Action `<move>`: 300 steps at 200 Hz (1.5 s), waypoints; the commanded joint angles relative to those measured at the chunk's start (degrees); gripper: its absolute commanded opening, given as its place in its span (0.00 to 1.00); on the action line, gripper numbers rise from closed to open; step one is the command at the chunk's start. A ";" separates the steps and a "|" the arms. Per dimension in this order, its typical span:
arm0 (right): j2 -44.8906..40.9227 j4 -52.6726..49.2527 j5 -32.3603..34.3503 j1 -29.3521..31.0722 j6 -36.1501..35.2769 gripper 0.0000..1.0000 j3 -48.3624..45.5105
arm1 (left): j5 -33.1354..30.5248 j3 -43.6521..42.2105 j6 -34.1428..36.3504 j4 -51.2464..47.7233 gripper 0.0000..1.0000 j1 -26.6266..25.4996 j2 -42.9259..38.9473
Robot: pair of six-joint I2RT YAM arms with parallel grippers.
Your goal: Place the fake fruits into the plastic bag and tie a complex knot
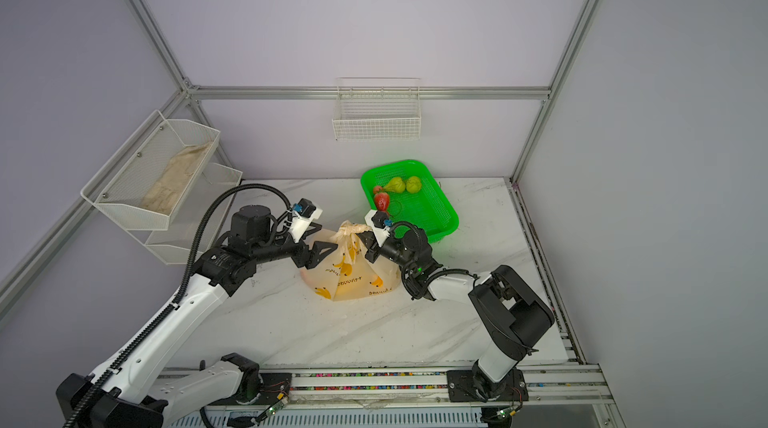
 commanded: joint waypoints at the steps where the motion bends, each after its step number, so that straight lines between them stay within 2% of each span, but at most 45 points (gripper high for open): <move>1: -0.42 -0.31 -2.30 0.33 -3.07 0.00 2.03 | -6.66 5.77 5.15 -1.43 0.64 1.13 0.31; 27: -0.85 -3.43 -3.62 0.33 -4.39 0.00 3.69 | -10.71 6.89 11.15 0.18 0.51 2.30 3.05; 39: -1.05 -3.27 -3.83 0.33 -3.63 0.00 4.00 | -10.96 7.06 14.55 1.07 0.48 2.38 4.79; 53: -1.14 -4.83 -4.17 0.33 -2.80 0.00 4.97 | -8.15 7.80 17.70 1.14 0.45 2.38 6.88; 82: -1.90 -6.55 -4.42 0.33 -3.47 0.00 5.21 | -6.68 9.47 18.29 3.03 0.42 2.47 8.94; 104: -2.91 -7.90 -1.15 0.33 -3.97 0.00 5.34 | -0.20 9.03 18.52 1.88 0.41 2.47 7.63; 128: -2.84 -5.85 0.39 0.33 -2.69 0.00 5.70 | 6.79 5.43 17.22 2.13 0.41 2.47 5.68; 169: -0.32 -4.01 -0.37 0.37 -2.99 0.00 8.27 | 11.06 3.34 14.42 3.29 0.39 2.30 6.97; 196: 0.15 -4.73 -2.48 0.37 -5.93 0.00 9.69 | 14.44 2.45 12.63 4.98 0.39 2.05 7.84; 221: 0.12 -5.19 -2.52 0.33 -8.21 0.00 10.09 | 17.61 1.42 9.80 7.26 0.31 1.41 8.30; 236: 0.52 -2.93 -2.50 0.33 -5.99 0.00 9.67 | 19.13 0.13 7.26 8.53 0.28 0.37 8.18; 300: 0.84 9.24 0.21 1.78 7.68 0.00 4.23 | 15.26 -6.31 0.03 15.76 0.24 -7.05 5.84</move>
